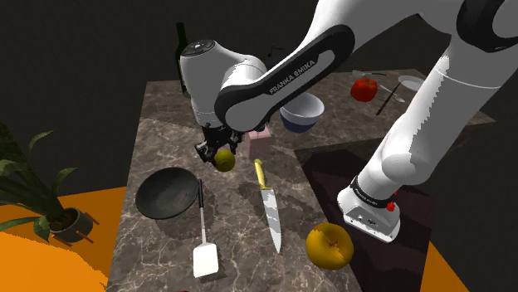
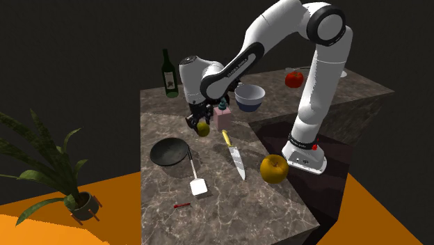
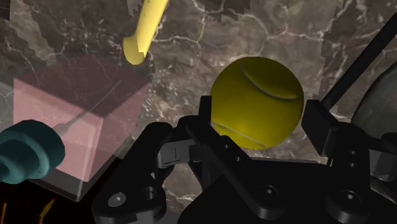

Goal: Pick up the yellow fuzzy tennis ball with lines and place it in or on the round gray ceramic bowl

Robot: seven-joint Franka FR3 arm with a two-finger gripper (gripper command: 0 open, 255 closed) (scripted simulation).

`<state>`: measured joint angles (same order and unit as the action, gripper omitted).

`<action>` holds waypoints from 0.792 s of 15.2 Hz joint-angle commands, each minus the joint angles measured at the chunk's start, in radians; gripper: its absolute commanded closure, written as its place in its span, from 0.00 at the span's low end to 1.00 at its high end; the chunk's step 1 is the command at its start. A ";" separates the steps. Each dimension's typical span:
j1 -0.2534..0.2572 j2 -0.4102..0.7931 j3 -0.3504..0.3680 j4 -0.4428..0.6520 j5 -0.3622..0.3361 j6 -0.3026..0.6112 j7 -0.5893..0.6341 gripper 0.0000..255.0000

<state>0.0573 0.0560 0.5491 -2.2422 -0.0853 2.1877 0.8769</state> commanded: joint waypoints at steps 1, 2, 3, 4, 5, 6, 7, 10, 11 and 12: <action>-0.001 -0.020 0.001 0.010 0.014 -0.027 -0.010 1.00; -0.002 -0.029 0.001 0.016 0.020 -0.040 -0.015 1.00; -0.002 -0.037 0.001 0.022 0.026 -0.053 -0.020 1.00; -0.002 -0.046 0.001 0.028 0.031 -0.066 -0.024 1.00; -0.003 -0.054 0.001 0.034 0.037 -0.079 -0.029 1.00; -0.003 -0.062 0.001 0.040 0.042 -0.092 -0.033 1.00; -0.004 -0.069 0.000 0.047 0.047 -0.105 -0.037 1.00; -0.004 -0.091 -0.001 0.068 0.060 -0.144 -0.048 1.00; -0.005 -0.097 -0.002 0.076 0.063 -0.157 -0.051 1.00; -0.005 -0.102 -0.002 0.082 0.066 -0.167 -0.053 1.00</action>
<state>0.0533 -0.0383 0.5478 -2.1656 -0.0235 2.0328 0.8283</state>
